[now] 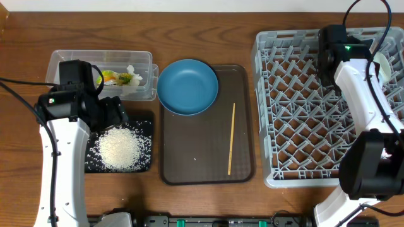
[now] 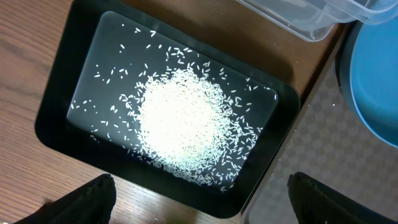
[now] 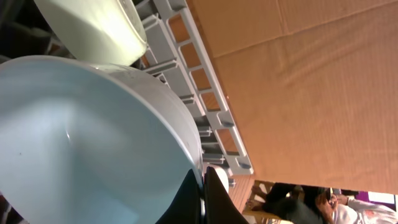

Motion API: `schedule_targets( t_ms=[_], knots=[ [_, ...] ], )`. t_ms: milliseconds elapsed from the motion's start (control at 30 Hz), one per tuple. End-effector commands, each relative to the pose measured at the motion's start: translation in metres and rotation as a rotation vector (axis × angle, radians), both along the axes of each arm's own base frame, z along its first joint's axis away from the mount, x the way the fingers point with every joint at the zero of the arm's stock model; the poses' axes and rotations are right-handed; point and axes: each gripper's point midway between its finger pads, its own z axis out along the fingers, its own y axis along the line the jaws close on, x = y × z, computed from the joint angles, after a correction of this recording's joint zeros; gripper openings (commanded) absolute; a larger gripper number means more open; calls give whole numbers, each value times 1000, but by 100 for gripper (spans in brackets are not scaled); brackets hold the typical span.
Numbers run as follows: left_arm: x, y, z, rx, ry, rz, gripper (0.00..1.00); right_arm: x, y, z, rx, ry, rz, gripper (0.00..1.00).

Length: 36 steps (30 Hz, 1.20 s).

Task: Sort waste into correct bins and load items into the dishwasher rack
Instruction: 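Carry the light-blue bowl into the rack's right side and stand it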

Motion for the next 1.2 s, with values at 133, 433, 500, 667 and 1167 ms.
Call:
schedule_targets(
  t_ms=[133, 433, 500, 667, 1167],
  knots=[
    [-2, 3, 3, 7, -10, 16, 91, -10, 12, -7, -3, -12, -35, 1],
    [-2, 3, 3, 7, -10, 16, 91, -10, 64, -48, 292, 51, 35, 2],
    [-2, 3, 3, 7, -10, 16, 91, -13, 72, -52, 333, 66, 37, 4],
    [-2, 3, 3, 7, -10, 16, 91, -24, 80, -56, 363, 112, 28, 6],
    [-2, 3, 3, 7, -10, 16, 91, -25, 42, 0, 43, 0, -7, 1]
  ],
)
